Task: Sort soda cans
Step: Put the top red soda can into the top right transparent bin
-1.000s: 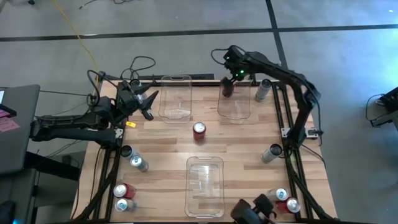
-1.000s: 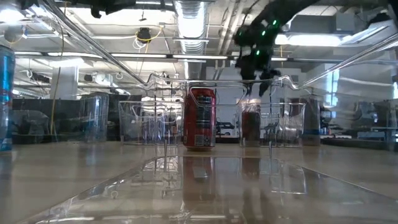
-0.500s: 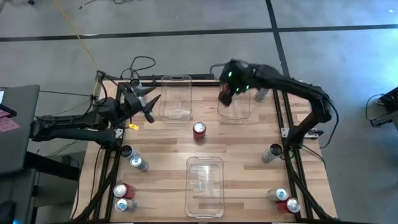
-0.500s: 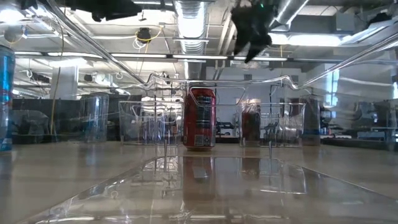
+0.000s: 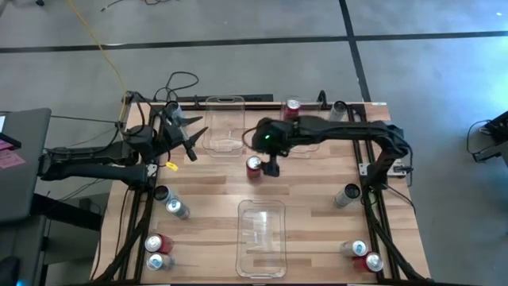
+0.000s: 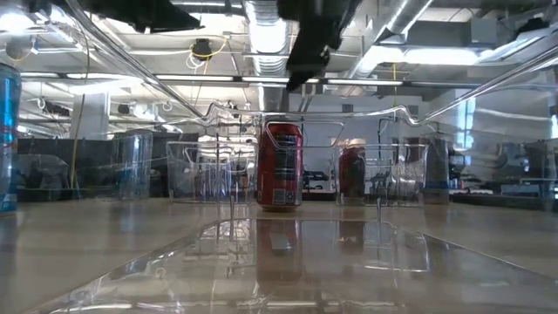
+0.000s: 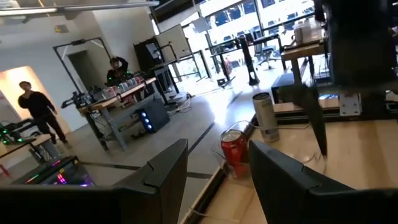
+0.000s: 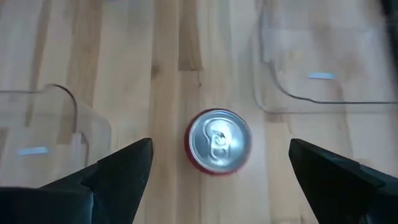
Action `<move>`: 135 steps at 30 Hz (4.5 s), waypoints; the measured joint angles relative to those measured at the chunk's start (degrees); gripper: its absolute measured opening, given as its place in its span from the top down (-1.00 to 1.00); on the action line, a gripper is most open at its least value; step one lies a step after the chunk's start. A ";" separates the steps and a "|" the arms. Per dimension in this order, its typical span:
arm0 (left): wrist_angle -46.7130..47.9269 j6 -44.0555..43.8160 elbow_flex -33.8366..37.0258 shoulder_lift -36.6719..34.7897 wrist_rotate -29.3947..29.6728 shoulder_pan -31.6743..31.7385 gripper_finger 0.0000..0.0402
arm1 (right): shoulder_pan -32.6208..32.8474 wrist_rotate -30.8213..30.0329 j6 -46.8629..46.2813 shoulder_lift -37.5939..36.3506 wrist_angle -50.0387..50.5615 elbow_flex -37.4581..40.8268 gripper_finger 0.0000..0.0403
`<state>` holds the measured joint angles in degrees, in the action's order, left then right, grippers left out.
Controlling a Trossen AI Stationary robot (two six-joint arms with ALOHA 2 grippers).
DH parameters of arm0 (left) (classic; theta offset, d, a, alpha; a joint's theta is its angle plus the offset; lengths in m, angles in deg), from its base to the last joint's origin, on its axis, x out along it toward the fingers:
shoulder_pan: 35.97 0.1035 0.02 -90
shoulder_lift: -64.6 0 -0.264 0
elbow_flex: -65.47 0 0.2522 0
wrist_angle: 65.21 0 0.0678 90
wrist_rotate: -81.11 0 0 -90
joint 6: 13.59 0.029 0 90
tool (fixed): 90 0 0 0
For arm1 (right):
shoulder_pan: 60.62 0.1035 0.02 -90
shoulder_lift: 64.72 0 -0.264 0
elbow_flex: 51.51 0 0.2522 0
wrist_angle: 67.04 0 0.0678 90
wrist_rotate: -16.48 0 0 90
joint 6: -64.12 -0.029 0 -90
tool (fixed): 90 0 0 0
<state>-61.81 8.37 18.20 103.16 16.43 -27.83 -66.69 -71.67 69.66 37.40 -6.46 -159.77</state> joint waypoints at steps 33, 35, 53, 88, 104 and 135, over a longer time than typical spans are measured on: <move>3.20 -2.43 -1.36 0.02 0.11 0.00 0.18 | -2.47 4.54 -4.52 12.76 -1.45 0.11 -0.83; 3.17 -3.01 -1.36 0.02 0.12 0.00 0.18 | -2.18 4.47 -4.62 12.76 -1.45 0.11 -0.71; 3.19 -3.13 -1.36 0.02 0.15 0.00 0.18 | 0.08 4.28 -6.05 4.88 8.72 0.15 -0.43; 3.17 -2.90 -1.36 0.02 0.17 0.00 0.18 | -25.46 -14.19 -12.71 -18.34 20.16 1.54 -0.44; 3.03 -2.10 -1.36 0.00 0.17 0.00 0.18 | -38.09 -6.70 -10.41 -18.41 2.41 21.92 -0.44; 1.88 -2.14 -1.36 0.00 0.19 -0.02 0.18 | -42.10 -3.58 -9.62 -8.40 -14.86 29.82 -0.62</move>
<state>-59.94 6.23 16.84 103.16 16.62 -27.85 -108.80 -75.26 60.05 29.00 -21.32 -129.95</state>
